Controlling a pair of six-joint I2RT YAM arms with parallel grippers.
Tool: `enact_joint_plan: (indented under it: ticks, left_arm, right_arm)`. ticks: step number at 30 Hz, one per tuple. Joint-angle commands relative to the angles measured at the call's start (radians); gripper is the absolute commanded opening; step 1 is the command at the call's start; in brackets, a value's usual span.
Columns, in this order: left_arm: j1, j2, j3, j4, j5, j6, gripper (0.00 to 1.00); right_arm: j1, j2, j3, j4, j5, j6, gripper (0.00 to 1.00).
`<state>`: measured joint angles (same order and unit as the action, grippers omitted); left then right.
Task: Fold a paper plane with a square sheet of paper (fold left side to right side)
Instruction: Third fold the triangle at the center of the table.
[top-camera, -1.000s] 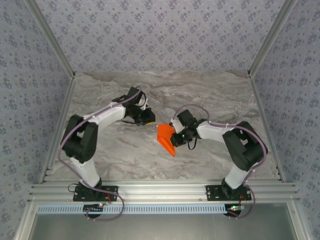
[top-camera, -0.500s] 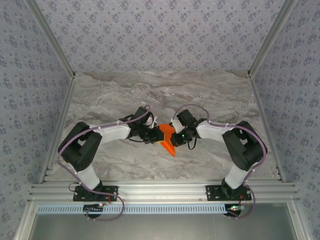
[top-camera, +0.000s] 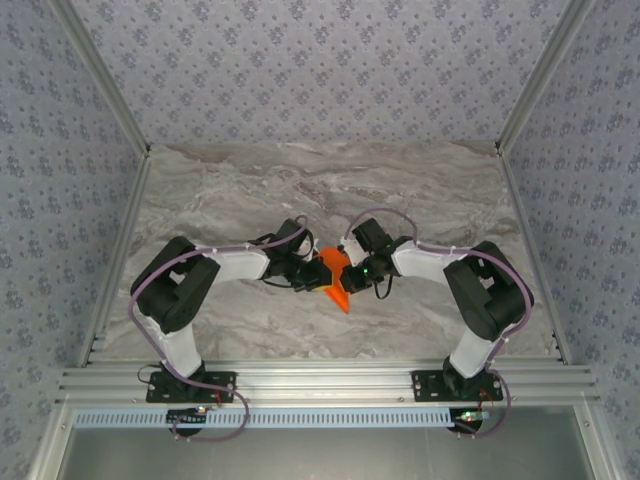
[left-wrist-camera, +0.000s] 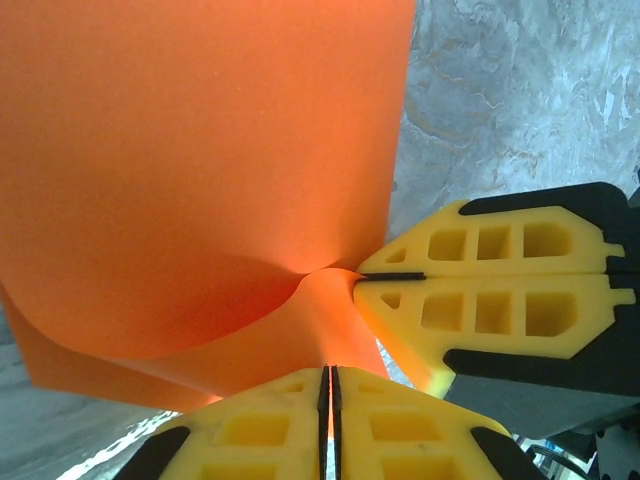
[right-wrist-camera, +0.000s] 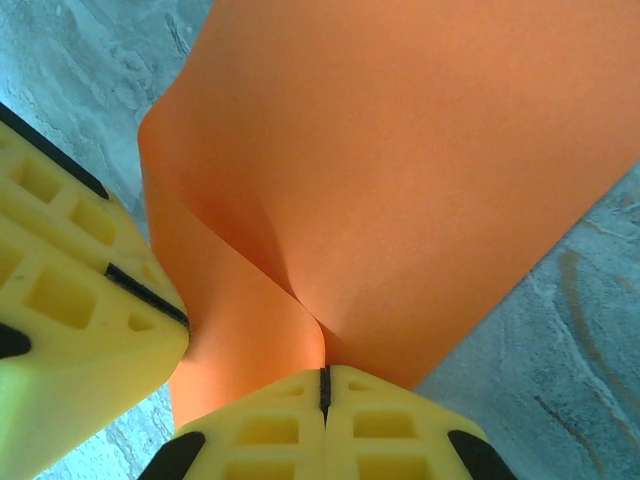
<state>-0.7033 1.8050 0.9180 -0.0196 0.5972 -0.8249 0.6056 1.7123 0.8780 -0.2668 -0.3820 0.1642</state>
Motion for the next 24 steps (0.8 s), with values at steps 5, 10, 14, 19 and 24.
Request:
enact_joint_plan:
  ticks: [5, 10, 14, 19, 24]
  left_arm:
    - [-0.005, 0.033, -0.002, 0.015, -0.033, 0.0, 0.11]
    - [-0.006, 0.045, -0.003, 0.009, -0.043, 0.001, 0.11]
    - [-0.006, 0.052, -0.002, -0.003, -0.061, 0.003, 0.11]
    - [-0.006, 0.062, -0.009, -0.02, -0.084, 0.004, 0.11]
    - [-0.006, 0.07, -0.023, -0.033, -0.102, 0.0, 0.1]
  right_arm:
    - [0.025, 0.062, -0.016, -0.095, 0.015, -0.022, 0.0]
    - [0.026, 0.064, -0.007, -0.099, 0.012, -0.025, 0.0]
    - [0.026, 0.066, -0.001, -0.101, 0.007, -0.025, 0.0]
    - [0.026, 0.055, 0.016, -0.11, 0.008, -0.023, 0.0]
    - [0.012, 0.02, 0.057, -0.123, 0.007, -0.013, 0.11]
